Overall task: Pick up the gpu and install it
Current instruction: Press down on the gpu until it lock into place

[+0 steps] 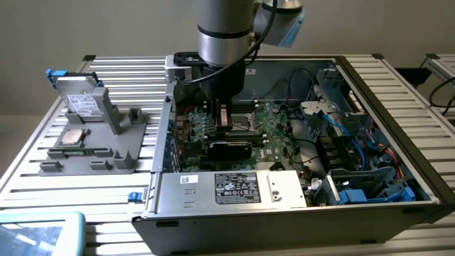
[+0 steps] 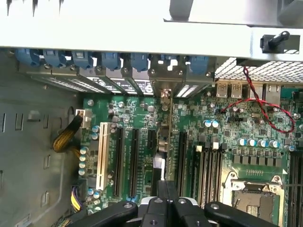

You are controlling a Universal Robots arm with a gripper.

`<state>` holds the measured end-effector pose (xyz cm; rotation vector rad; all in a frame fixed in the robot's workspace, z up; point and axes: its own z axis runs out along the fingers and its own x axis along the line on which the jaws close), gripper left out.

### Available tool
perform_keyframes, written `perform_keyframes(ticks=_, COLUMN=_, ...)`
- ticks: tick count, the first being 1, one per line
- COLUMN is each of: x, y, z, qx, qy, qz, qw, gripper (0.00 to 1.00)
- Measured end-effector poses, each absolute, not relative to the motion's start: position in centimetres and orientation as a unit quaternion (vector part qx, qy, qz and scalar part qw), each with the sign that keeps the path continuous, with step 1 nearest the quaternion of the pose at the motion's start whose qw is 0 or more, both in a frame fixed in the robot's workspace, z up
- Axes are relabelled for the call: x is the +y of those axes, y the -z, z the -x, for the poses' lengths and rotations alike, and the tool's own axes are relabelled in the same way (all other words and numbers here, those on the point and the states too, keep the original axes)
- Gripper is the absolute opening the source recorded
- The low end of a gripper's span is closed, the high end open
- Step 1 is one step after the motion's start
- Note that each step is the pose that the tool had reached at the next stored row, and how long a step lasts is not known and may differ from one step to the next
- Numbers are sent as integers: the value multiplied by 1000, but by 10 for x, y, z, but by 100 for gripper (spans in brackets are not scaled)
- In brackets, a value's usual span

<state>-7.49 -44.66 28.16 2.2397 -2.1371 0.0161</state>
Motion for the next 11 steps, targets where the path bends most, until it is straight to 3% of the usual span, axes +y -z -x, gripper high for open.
perform_keyframes(ticks=11, x=-447, y=-282, z=81, qx=-690, qy=-5, qz=-723, qw=23, gripper=11)
